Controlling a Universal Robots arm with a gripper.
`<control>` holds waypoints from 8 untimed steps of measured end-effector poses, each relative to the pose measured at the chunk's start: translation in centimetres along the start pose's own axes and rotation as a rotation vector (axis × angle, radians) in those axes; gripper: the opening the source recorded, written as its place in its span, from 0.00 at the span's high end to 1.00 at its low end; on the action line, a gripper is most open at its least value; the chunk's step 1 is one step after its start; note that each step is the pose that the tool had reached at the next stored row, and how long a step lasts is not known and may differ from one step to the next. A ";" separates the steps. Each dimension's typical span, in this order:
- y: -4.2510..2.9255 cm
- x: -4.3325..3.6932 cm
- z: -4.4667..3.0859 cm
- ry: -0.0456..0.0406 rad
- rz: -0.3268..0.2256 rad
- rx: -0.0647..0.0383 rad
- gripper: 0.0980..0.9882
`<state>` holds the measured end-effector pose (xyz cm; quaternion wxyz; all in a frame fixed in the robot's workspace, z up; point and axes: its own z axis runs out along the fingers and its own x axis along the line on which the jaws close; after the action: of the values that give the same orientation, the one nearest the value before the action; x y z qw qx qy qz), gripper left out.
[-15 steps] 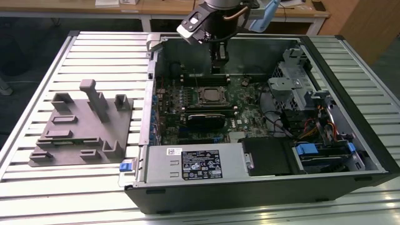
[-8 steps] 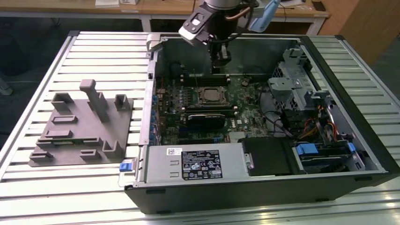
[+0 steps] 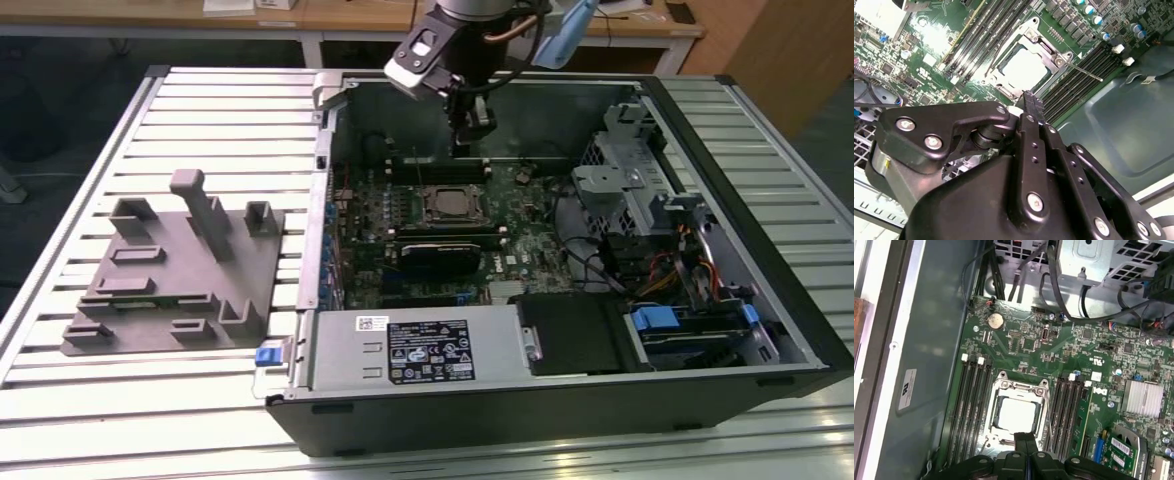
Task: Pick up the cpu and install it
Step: 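Install the first cpu locking lever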
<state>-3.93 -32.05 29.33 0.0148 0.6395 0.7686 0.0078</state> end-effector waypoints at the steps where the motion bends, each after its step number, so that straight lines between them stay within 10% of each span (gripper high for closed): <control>1: 0.00 0.00 0.00 0.0002 -0.005 0.000 0.99; 8: 0.00 0.00 0.00 0.0012 -0.039 0.000 0.99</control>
<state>-3.93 -32.05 29.33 0.0147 0.6241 0.7811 0.0081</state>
